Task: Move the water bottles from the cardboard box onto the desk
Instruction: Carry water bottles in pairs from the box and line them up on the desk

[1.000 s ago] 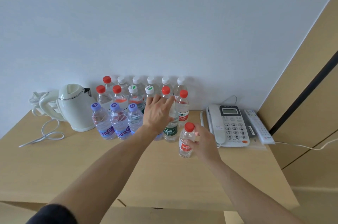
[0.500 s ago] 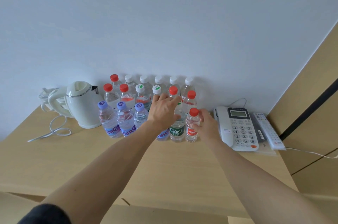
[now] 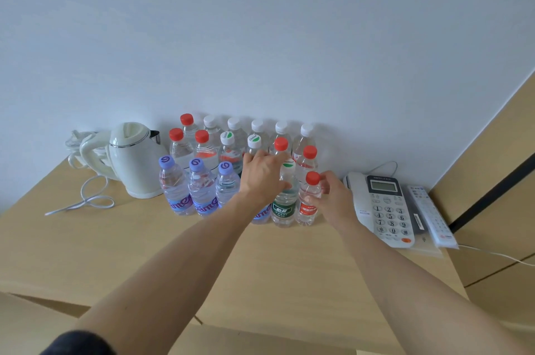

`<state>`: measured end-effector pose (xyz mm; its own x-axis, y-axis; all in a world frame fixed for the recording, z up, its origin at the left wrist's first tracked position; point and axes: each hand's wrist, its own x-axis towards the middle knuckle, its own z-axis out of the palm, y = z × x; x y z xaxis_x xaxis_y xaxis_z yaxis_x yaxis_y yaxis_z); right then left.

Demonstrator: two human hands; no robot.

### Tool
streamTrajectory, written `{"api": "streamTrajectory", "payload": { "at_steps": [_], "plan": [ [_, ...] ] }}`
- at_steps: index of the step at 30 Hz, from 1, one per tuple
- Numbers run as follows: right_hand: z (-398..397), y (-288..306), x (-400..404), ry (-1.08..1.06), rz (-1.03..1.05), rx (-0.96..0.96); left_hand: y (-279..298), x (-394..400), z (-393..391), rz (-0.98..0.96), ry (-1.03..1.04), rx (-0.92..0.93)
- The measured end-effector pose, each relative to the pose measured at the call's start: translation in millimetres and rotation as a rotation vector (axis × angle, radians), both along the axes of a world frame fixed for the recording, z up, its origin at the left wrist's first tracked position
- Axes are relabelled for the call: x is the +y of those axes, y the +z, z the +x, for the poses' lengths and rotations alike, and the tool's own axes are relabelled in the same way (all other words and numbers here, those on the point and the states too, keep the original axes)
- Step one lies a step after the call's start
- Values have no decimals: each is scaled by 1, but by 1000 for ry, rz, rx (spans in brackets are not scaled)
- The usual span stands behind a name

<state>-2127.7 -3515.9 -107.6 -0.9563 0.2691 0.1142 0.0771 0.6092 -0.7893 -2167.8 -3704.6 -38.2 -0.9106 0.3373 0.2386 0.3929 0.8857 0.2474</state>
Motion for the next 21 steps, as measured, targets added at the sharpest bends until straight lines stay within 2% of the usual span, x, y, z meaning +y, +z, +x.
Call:
{"api": "streamTrajectory", "payload": {
  "at_steps": [21],
  "plan": [
    [3, 14, 3, 38, 98, -24, 7, 3, -8, -25, 68, -68]
  ]
}}
